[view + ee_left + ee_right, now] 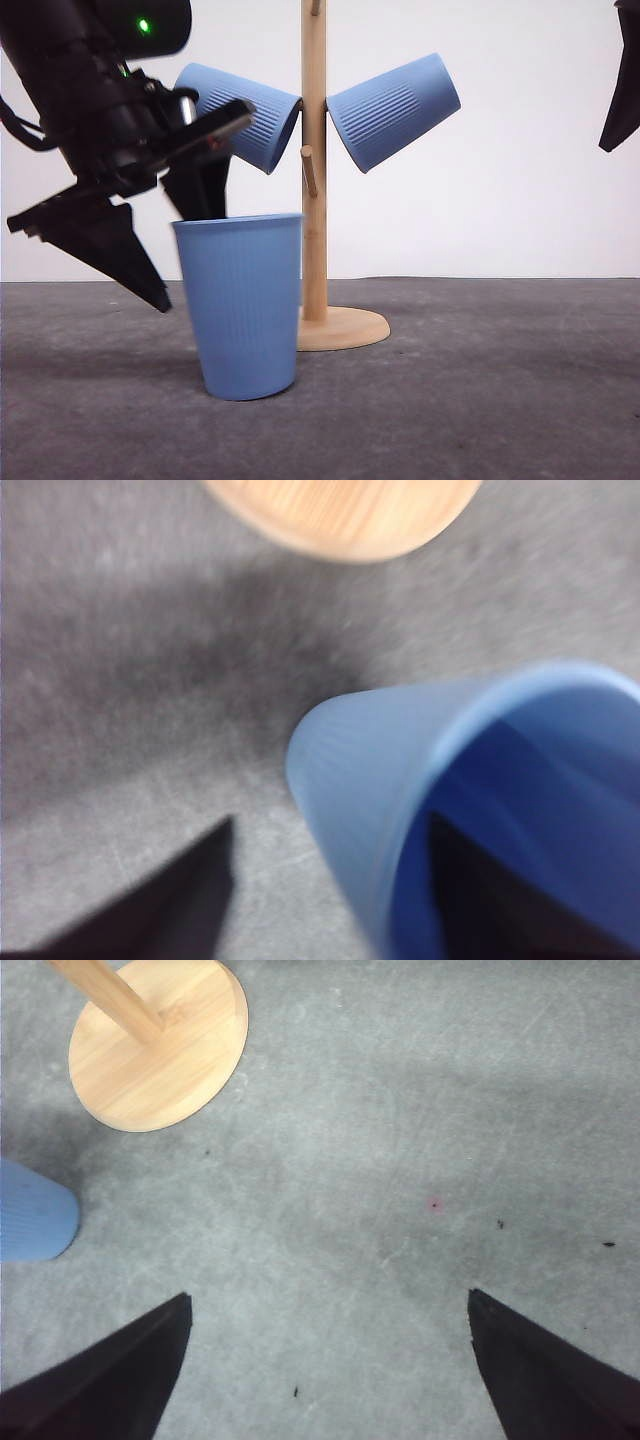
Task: Place three cups
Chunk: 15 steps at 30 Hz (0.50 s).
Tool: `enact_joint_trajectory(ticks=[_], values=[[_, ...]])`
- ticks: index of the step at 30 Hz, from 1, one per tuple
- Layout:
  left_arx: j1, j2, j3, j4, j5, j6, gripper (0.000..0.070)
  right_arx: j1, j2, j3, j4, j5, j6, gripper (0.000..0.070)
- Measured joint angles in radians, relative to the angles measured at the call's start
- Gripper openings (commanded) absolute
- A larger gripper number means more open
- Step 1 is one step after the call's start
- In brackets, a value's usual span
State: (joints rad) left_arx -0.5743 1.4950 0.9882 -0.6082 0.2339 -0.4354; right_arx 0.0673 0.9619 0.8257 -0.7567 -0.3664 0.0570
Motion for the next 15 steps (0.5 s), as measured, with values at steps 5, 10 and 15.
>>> enact_joint_trajectory(ticks=[5,10,15], values=[[0.000,-0.003,0.002,-0.004,0.064,0.002,0.0000,0.002,0.000,0.000,-0.001,-0.007,0.000,0.0545],[0.004,-0.046,0.031,-0.069,0.192,0.029,0.0000,0.049,-0.021,0.000,-0.023,-0.083,-0.007,0.0546],[0.021,-0.092,0.119,-0.192,0.307,0.092,0.0000,0.173,-0.081,0.000,-0.024,-0.180,-0.055,0.0546]])
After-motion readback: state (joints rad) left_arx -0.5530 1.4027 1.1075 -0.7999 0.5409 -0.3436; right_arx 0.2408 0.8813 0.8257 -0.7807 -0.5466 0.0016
